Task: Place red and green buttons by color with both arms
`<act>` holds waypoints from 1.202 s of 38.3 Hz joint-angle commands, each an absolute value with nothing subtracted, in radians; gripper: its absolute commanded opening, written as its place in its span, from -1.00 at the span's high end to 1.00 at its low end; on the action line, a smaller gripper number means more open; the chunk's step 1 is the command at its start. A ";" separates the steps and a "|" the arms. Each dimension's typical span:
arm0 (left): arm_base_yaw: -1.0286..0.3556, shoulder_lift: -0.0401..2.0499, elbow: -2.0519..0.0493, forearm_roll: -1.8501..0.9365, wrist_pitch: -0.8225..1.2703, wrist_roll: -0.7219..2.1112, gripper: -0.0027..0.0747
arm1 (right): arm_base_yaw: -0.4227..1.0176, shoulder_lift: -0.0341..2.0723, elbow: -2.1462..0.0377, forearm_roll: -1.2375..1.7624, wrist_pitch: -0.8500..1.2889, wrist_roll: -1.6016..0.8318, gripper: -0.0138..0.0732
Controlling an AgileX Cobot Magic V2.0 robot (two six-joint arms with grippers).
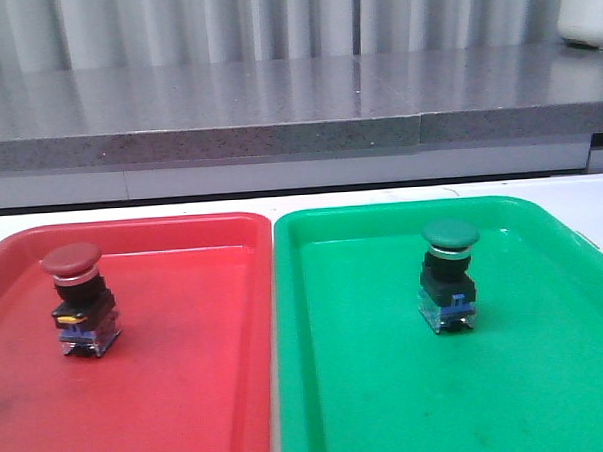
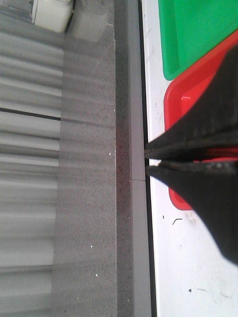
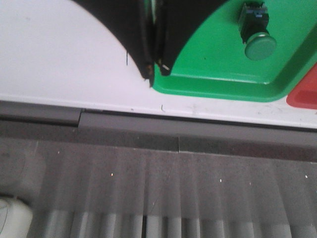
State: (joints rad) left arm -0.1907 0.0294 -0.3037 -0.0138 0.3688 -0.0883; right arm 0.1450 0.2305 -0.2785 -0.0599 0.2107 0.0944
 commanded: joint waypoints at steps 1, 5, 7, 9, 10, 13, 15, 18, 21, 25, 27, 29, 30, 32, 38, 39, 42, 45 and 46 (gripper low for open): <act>-0.197 0.041 -0.328 -0.025 0.293 -0.095 0.98 | 0.141 0.175 -0.302 -0.074 0.125 0.087 0.84; -0.197 0.041 -0.328 -0.025 0.293 -0.095 0.98 | 0.141 0.157 -0.302 -0.074 0.125 0.087 0.84; -0.197 0.041 -0.328 -0.025 0.293 -0.095 0.98 | 0.141 0.157 -0.302 -0.074 0.126 0.087 0.84; -0.197 0.041 -0.328 -0.025 0.293 -0.095 0.98 | 0.141 0.157 -0.302 -0.074 0.126 0.087 0.84; -0.197 0.041 -0.328 -0.025 0.293 -0.095 0.98 | 0.141 0.157 -0.302 -0.074 0.126 0.087 0.84; -0.197 0.041 -0.328 -0.025 0.293 -0.095 0.98 | 0.141 0.157 -0.302 -0.074 0.126 0.087 0.84; -0.197 0.041 -0.328 -0.025 0.293 -0.095 0.98 | 0.141 0.157 -0.302 -0.074 0.126 0.087 0.84; -0.197 0.041 -0.328 -0.025 0.293 -0.095 0.98 | 0.141 0.157 -0.302 -0.074 0.126 0.087 0.84; -0.197 0.041 -0.328 -0.025 0.293 -0.095 0.98 | 0.141 0.157 -0.302 -0.074 0.126 0.087 0.84; -0.197 0.041 -0.328 -0.025 0.293 -0.095 0.98 | 0.141 0.157 -0.302 -0.074 0.126 0.087 0.84; -0.197 0.041 -0.328 -0.025 0.293 -0.095 0.98 | 0.141 0.157 -0.302 -0.074 0.126 0.087 0.84; -0.197 0.041 -0.328 -0.025 0.293 -0.095 0.98 | 0.141 0.157 -0.302 -0.074 0.126 0.087 0.84; -0.197 0.041 -0.328 -0.025 0.293 -0.095 0.98 | 0.141 0.157 -0.302 -0.074 0.126 0.087 0.84; -0.197 0.041 -0.328 -0.025 0.293 -0.095 0.98 | 0.141 0.157 -0.302 -0.074 0.126 0.087 0.84; -0.197 0.041 -0.328 -0.025 0.293 -0.095 0.98 | 0.141 0.157 -0.302 -0.074 0.126 0.087 0.84; -0.197 0.041 -0.328 -0.025 0.293 -0.095 0.98 | 0.141 0.157 -0.302 -0.074 0.126 0.087 0.84; -0.197 0.041 -0.319 -0.025 0.285 -0.095 0.98 | 0.141 0.157 -0.302 -0.074 0.126 0.087 0.84; -0.185 0.015 -0.288 -0.025 0.266 -0.095 0.98 | 0.141 0.157 -0.302 -0.074 0.126 0.087 0.84; -0.177 0.004 -0.277 -0.025 0.263 -0.095 0.98 | 0.141 0.157 -0.302 -0.074 0.126 0.087 0.84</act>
State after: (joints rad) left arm -0.1907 0.0146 -0.2767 -0.0138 0.3558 -0.0883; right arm 0.1450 0.1461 -0.2762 -0.0609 0.2107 0.0944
